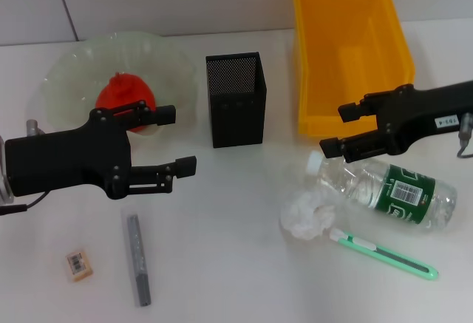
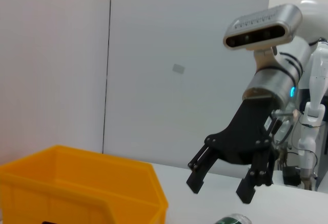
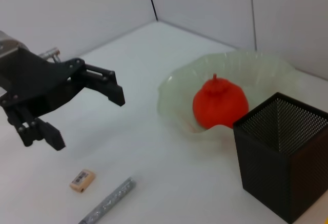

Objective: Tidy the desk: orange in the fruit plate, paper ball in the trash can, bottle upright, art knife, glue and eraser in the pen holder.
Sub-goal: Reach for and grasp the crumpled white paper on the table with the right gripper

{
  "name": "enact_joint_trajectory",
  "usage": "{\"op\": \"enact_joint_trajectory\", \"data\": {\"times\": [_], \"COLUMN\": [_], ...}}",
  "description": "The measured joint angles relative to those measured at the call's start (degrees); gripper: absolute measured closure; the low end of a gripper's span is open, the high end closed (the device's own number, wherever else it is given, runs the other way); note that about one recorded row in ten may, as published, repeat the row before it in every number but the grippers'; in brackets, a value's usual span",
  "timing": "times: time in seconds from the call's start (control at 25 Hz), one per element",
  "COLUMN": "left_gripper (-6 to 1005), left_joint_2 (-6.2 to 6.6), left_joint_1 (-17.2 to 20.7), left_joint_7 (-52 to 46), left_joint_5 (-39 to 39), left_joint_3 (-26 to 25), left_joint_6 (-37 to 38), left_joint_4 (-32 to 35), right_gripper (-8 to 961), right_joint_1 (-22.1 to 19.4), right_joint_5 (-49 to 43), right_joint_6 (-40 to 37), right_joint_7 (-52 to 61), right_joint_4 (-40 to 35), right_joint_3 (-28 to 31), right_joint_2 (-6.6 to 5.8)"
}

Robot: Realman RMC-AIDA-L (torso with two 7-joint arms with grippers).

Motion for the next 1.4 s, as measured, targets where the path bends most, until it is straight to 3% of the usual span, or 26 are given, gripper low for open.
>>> {"op": "enact_joint_trajectory", "data": {"times": [0.2, 0.44, 0.84, 1.4], "left_gripper": [135, 135, 135, 135], "left_joint_2": [-0.15, -0.16, -0.18, -0.12], "left_joint_1": [-0.1, -0.1, -0.4, -0.9], "left_joint_7": [0.1, 0.1, 0.1, 0.2], "left_joint_5": [0.1, 0.1, 0.2, 0.2], "left_joint_3": [-0.3, -0.3, -0.4, -0.4], "left_joint_6": [-0.5, -0.6, -1.2, -2.3], "left_joint_4": [0.0, 0.0, -0.1, -0.6], "right_gripper": [233, 236, 240, 246], "right_joint_1": [3.2, 7.7, 13.7, 15.5], "right_joint_5": [-5.2, -17.2, -21.5, -22.5], "right_joint_6": [-4.6, -10.3, -15.7, -10.6], "right_joint_7": [9.8, 18.4, 23.3, 22.6], "right_joint_4": [-7.5, -12.1, -9.5, -2.2], "right_joint_3": [-0.8, -6.9, -10.1, -13.1], "right_joint_2": [-0.16, -0.26, -0.1, -0.17]}}
